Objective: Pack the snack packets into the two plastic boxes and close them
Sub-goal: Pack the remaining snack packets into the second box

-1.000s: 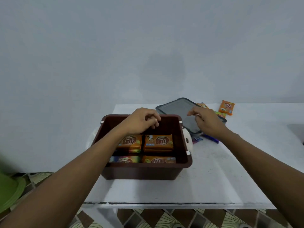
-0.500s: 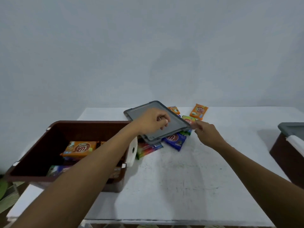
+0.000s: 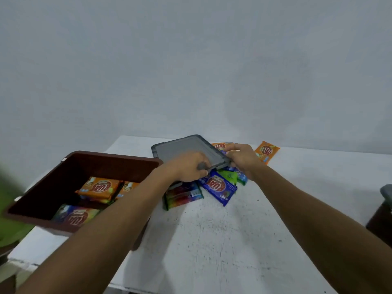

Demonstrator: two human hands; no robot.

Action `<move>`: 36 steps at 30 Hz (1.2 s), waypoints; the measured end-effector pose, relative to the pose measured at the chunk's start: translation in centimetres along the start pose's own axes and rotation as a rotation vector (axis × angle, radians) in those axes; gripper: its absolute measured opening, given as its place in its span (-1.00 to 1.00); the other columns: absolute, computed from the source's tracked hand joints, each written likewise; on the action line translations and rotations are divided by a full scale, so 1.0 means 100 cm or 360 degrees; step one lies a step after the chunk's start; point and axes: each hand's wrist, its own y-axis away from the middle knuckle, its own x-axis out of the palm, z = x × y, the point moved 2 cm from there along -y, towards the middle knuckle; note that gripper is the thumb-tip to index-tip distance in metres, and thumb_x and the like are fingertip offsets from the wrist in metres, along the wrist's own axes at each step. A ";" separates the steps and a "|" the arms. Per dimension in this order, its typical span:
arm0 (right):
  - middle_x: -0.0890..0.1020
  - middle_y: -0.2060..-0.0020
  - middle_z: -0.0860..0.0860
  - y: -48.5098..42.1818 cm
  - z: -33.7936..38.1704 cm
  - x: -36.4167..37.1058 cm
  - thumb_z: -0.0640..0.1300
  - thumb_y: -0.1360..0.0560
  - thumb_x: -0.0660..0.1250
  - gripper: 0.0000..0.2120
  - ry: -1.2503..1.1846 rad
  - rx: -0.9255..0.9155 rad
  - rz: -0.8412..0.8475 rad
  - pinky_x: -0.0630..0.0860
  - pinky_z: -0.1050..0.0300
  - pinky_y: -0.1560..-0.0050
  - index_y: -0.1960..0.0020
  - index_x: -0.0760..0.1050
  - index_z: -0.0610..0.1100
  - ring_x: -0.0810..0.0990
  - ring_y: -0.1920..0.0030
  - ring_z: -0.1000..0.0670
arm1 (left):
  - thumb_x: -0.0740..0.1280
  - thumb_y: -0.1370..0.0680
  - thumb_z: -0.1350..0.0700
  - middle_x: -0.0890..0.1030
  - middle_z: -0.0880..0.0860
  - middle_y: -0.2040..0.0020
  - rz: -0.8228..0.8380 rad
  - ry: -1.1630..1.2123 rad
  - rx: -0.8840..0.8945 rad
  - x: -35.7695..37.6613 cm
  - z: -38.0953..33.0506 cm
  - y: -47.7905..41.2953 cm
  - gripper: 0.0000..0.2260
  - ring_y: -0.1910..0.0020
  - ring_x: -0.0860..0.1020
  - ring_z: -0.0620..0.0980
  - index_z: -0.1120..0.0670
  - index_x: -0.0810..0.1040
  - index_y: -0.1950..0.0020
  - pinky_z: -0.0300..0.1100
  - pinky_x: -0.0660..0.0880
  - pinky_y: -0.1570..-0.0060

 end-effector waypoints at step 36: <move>0.60 -0.06 0.01 0.101 -0.033 -0.104 0.01 -0.55 0.33 -0.72 0.1010 0.0089 0.0310 0.55 0.19 0.08 -0.22 0.46 -0.05 0.62 -0.03 0.02 | 0.39 -0.54 0.00 0.60 0.04 -0.17 -0.0149 0.1103 0.0207 0.033 -0.049 -0.007 -0.57 -0.08 0.62 -0.04 0.10 0.37 -0.33 -0.03 0.62 -0.03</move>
